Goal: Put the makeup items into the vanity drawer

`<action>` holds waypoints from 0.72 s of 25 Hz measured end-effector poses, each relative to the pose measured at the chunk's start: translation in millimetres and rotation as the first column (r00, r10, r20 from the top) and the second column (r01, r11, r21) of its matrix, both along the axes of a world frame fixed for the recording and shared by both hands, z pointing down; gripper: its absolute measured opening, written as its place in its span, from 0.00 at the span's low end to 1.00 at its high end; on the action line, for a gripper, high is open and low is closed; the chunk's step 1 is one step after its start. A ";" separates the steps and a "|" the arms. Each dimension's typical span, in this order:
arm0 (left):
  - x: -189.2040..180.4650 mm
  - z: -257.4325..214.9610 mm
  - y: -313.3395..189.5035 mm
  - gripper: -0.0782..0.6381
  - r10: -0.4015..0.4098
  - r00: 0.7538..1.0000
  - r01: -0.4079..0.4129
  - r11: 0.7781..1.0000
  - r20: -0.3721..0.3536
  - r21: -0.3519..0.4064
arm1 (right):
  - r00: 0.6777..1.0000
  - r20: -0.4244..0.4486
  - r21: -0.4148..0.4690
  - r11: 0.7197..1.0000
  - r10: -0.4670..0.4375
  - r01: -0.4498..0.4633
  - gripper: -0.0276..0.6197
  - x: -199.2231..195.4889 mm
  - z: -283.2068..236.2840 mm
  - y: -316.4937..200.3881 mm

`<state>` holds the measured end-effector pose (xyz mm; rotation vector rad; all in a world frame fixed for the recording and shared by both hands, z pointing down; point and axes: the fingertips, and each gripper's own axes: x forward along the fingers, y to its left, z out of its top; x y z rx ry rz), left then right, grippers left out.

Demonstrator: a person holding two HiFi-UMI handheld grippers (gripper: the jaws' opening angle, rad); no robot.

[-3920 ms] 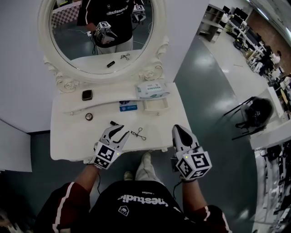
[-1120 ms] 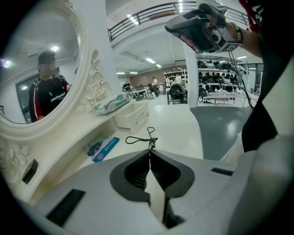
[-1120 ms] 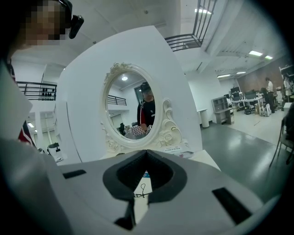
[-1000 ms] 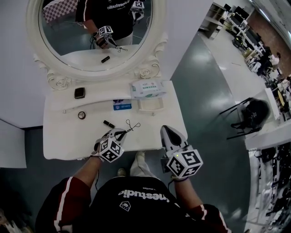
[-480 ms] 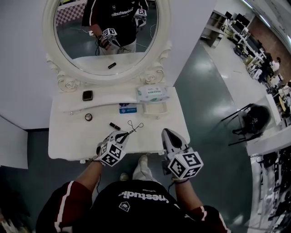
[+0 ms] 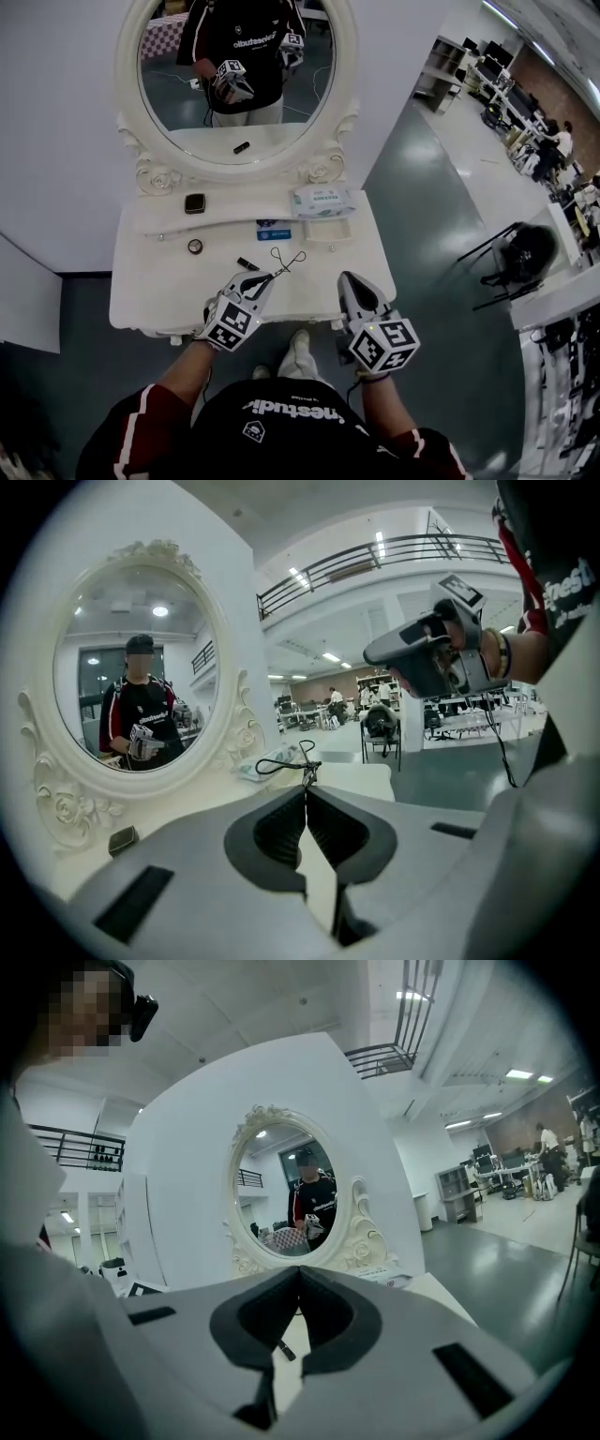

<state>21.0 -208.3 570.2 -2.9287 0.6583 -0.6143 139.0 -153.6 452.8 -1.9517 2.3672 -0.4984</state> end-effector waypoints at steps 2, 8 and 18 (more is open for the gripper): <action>-5.3 -13.0 0.7 0.12 -0.009 1.000 0.009 1.000 -0.028 0.001 | 1.000 -0.003 0.009 1.000 0.008 -0.008 0.05 -1.3 -3.2 1.9; -21.6 -40.3 5.0 0.12 -0.025 0.996 0.026 1.000 -0.090 0.006 | 1.000 -0.012 0.030 0.999 0.025 -0.025 0.05 -5.5 -10.8 7.3; -42.9 -61.3 0.7 0.12 -0.065 0.986 0.065 0.998 -0.155 -0.004 | 0.999 -0.041 0.033 0.999 0.036 -0.035 0.05 -7.1 -20.7 0.6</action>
